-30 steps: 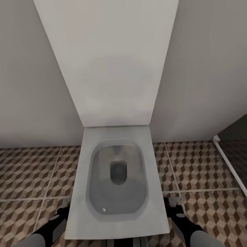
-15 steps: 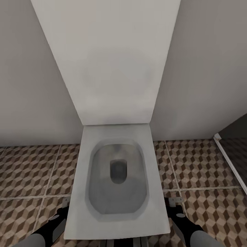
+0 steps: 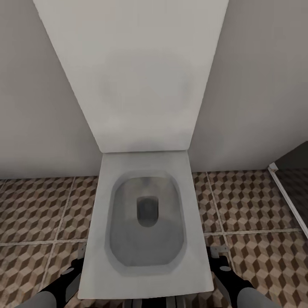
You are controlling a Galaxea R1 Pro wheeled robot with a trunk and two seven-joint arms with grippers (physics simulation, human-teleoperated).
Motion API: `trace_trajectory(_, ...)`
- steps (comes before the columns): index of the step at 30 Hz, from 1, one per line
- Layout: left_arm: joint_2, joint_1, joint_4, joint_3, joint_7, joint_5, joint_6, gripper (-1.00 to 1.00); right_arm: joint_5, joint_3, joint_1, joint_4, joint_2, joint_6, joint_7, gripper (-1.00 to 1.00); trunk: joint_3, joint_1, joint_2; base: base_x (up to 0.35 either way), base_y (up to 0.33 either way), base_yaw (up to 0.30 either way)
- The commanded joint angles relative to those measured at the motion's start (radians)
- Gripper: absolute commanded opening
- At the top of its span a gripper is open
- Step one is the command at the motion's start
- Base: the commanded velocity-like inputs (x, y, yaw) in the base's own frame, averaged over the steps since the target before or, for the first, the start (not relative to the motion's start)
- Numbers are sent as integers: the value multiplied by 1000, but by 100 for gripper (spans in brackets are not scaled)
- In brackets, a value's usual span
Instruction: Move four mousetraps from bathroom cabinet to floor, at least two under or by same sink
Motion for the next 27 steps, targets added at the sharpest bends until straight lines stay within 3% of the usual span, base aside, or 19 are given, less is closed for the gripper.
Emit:
trace_trajectory(1,0,0,1,-8,3,6,-4,-100,9,-8,-1,2,0,-5,-2,-100,0,0,0,0,0,0)
trace_trajectory(27,0,0,0,-9,3,5,-4,-100,7,-8,-1,2,1,-5,-2,-100,0,0,0,0,0,0)
